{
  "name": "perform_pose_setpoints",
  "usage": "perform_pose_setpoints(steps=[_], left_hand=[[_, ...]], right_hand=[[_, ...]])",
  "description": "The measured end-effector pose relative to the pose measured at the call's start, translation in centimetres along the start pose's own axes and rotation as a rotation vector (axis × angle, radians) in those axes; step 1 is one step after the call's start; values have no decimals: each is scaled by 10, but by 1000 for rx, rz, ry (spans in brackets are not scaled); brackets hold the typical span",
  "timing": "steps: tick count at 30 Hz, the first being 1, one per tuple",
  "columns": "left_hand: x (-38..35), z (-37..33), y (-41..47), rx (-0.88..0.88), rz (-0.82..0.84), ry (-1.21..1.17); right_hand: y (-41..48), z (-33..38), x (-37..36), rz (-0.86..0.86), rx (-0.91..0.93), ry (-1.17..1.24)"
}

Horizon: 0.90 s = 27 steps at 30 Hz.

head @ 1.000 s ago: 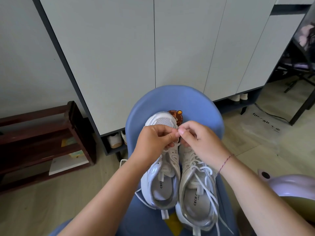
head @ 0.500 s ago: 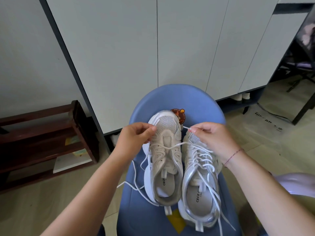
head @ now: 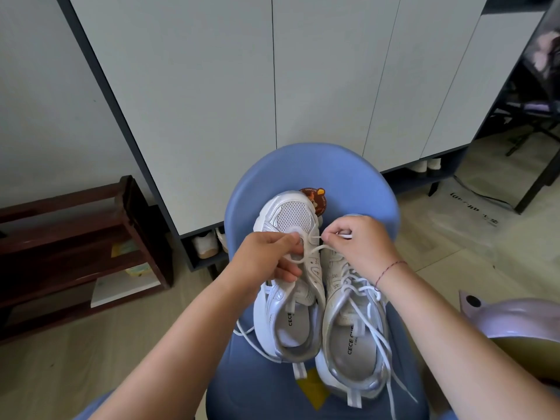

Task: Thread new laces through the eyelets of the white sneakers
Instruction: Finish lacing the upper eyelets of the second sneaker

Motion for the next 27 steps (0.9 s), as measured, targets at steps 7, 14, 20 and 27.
perform_pose_setpoints(steps=[7,14,20,27], left_hand=[[-6,-1,-6,190,160,-268],[-8,4,-8,250,170,-310],[-8,6,-8,253,161,-368],[-9,8,-10,240,170,-395]], right_hand=[[-1,8,-4,-2,95,-199],[-3,16,-5,-22,115,-282],[-2,19,-5,25,143,-316],[1,13,-13,6,69,-103]])
Point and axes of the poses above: each hand's wrist, its own y-axis towards the middle knuckle, its own x-axis out of the back of the hand, z = x × y, the point moved 3 cm from there along y, towards the middle knuckle, and after that the axes turned 6 degrees about -z, right-handed, at the moved point
